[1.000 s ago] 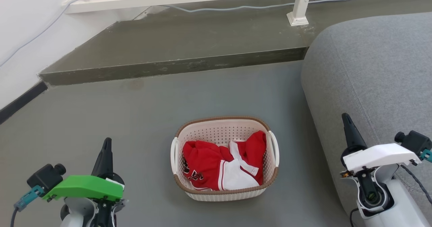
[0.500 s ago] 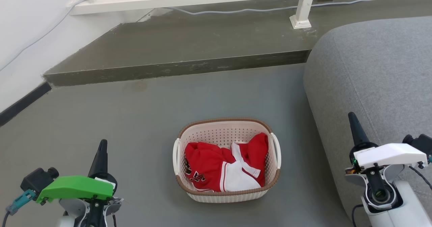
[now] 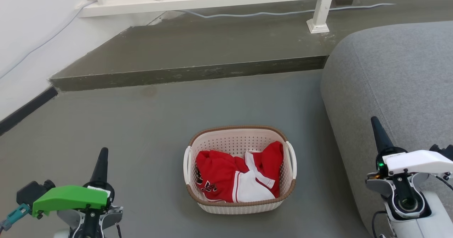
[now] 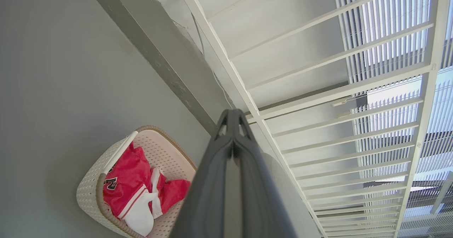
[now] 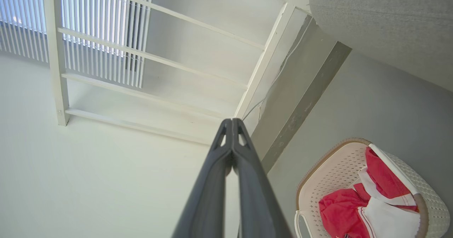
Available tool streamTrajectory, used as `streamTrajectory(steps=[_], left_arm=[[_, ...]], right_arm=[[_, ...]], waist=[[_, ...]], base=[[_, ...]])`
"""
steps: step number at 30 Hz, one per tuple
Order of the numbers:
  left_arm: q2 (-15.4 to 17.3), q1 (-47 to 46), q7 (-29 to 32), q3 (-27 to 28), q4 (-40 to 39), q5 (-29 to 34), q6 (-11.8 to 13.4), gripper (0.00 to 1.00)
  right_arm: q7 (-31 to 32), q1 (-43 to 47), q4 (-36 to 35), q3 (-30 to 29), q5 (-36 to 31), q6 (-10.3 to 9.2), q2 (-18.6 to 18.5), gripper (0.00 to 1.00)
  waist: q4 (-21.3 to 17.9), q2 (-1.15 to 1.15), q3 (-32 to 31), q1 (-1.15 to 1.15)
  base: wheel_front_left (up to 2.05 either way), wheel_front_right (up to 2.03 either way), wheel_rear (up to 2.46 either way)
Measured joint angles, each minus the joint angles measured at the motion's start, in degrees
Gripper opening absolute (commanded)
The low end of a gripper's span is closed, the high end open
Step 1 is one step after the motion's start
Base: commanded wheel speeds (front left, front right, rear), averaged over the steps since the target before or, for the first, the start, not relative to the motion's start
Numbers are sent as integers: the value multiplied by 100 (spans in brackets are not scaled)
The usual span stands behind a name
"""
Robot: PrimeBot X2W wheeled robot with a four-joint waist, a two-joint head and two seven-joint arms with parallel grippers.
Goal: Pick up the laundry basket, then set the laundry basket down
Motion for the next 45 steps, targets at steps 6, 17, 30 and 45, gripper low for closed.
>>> streamTrajectory(steps=[6, 17, 30, 45], left_arm=[[4, 0, 88, 75, 18, -335, -2, 0], [14, 0, 287, 224, 32, -1021, -49, 0], [20, 0, 482, 385, 42, -1710, -71, 0], [23, 0, 535, 456, 45, -1957, -77, 0]], right_arm=[[96, 14, -24, -131, 348, 2, 30, 0], [302, 104, -57, -364, 1048, 15, 63, 0], [526, 112, -99, -612, 1748, 58, 126, 0], [584, 115, -118, -697, 1992, 59, 148, 0]], waist=[[25, 0, -23, 0], [76, 0, -68, 0], [127, 0, -114, 0], [143, 0, -127, 0]], base=[[0, 0, 0], [0, 0, 0], [0, 0, 0], [0, 0, 0]])
